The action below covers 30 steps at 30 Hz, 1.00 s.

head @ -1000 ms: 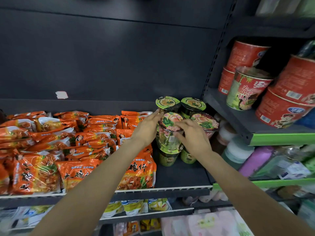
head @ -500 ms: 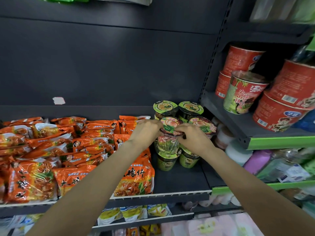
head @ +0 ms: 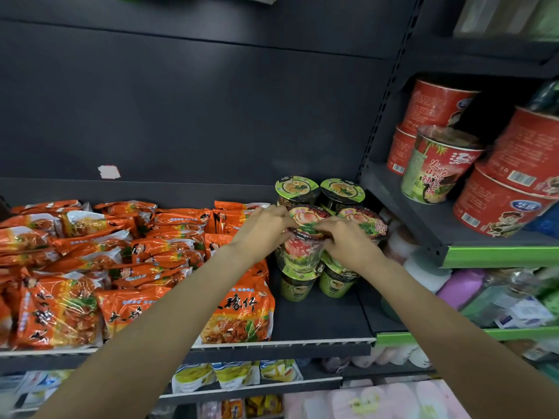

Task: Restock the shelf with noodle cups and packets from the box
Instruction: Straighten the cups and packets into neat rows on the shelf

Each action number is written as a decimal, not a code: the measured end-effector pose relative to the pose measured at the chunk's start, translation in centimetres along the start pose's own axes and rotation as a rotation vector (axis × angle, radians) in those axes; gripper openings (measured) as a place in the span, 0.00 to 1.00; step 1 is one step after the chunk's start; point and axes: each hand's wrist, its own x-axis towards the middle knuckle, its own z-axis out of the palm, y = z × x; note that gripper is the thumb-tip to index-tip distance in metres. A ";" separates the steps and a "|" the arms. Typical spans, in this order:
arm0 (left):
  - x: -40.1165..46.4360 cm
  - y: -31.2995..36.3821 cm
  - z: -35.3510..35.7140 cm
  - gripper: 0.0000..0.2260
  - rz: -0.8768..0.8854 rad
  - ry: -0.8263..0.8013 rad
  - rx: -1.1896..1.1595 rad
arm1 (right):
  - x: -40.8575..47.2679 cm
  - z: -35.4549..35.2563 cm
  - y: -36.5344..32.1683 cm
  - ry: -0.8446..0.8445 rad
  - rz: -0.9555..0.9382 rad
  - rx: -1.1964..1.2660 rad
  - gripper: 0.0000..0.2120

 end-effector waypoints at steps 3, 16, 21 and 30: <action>0.0 -0.4 0.0 0.20 -0.010 -0.044 -0.077 | -0.2 0.2 -0.7 0.002 0.000 0.005 0.23; 0.4 -1.2 -0.3 0.25 -0.030 -0.049 -0.102 | 0.1 0.0 -1.3 0.046 0.039 -0.004 0.20; 0.7 -1.1 0.3 0.19 -0.050 -0.049 -0.050 | 0.7 -0.1 -1.0 -0.003 0.002 -0.051 0.15; 0.8 -0.6 1.0 0.25 -0.018 -0.014 -0.059 | -0.8 0.7 -0.6 0.087 -0.045 -0.089 0.19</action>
